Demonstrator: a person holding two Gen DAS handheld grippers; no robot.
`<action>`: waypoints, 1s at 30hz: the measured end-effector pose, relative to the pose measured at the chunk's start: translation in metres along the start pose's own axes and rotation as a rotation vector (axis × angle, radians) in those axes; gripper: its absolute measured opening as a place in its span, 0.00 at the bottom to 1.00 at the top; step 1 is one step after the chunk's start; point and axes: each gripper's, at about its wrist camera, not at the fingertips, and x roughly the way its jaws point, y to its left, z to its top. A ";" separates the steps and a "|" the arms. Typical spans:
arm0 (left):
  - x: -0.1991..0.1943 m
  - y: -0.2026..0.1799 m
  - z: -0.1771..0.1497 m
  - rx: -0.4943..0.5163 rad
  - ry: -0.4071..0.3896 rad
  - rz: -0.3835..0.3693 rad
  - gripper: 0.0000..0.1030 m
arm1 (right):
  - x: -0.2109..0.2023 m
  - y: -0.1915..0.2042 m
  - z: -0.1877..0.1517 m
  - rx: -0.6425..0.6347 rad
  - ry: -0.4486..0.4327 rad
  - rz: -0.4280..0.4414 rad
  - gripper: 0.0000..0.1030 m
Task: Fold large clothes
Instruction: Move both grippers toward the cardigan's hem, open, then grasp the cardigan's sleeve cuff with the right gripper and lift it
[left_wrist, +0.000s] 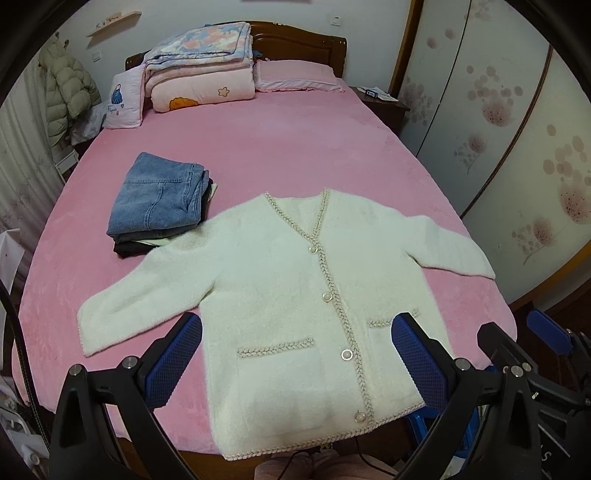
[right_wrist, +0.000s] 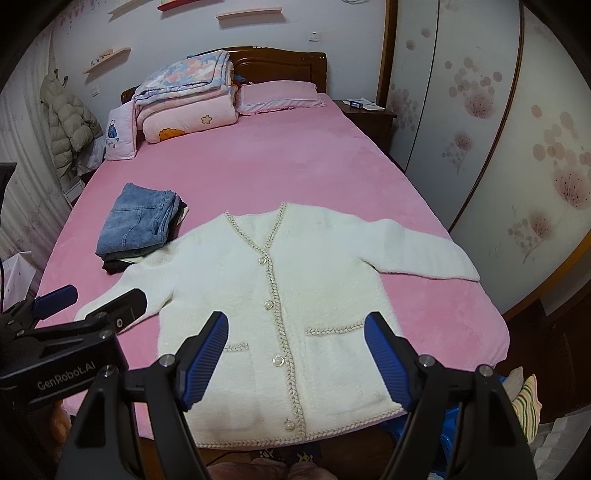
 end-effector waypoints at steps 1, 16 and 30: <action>-0.001 0.000 0.000 0.004 -0.004 0.003 0.99 | -0.001 0.000 0.000 0.000 -0.002 -0.001 0.75; -0.010 0.000 0.004 0.027 -0.028 -0.001 0.99 | -0.009 0.001 0.003 0.025 -0.034 0.006 0.75; -0.007 -0.034 0.019 0.057 -0.095 0.096 0.99 | 0.006 -0.023 0.015 0.025 -0.050 0.054 0.75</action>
